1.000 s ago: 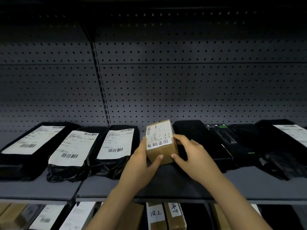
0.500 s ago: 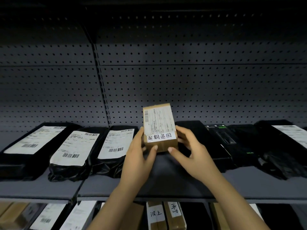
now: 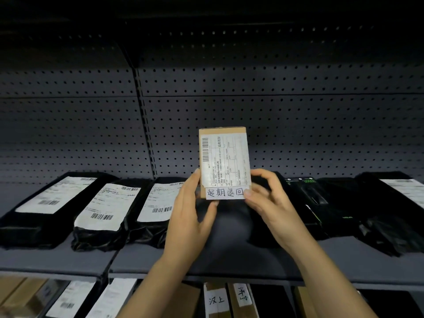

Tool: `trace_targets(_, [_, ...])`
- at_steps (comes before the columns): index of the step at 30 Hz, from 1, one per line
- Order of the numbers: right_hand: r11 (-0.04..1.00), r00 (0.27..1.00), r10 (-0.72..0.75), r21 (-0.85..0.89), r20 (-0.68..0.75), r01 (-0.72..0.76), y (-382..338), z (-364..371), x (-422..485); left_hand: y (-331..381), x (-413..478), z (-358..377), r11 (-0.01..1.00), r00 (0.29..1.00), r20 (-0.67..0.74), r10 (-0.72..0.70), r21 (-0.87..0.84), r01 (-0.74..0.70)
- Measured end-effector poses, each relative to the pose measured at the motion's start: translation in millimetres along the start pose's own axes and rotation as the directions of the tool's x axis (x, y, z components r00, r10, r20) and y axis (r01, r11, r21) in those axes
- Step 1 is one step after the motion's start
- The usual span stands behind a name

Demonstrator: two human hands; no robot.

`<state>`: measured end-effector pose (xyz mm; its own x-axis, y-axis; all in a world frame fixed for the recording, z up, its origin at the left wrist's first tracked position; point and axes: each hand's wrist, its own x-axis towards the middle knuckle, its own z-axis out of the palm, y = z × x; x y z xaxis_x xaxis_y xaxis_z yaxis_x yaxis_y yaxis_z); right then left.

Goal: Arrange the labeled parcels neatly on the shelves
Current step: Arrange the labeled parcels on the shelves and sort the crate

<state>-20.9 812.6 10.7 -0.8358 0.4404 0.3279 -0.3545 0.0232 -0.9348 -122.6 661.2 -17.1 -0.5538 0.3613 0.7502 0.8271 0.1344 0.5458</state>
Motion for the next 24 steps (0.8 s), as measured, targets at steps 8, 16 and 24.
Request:
trace_targets(8, [0.992,0.994,0.045,0.122,-0.098,-0.033,9,-1,4,-9,4,-10,0.985,0.988,0.128,0.082,0.142,-0.1])
trace_targets(16, [0.98,0.979,-0.001,0.195,-0.203,0.041,5,4,10,-26,36,-42,0.774,0.93,0.162,0.33,0.517,-0.365])
trace_targets(24, [0.983,0.965,-0.102,0.123,-0.24,0.134,-6,13,18,-37,68,-63,0.69,0.869,0.195,0.455,0.539,-0.483])
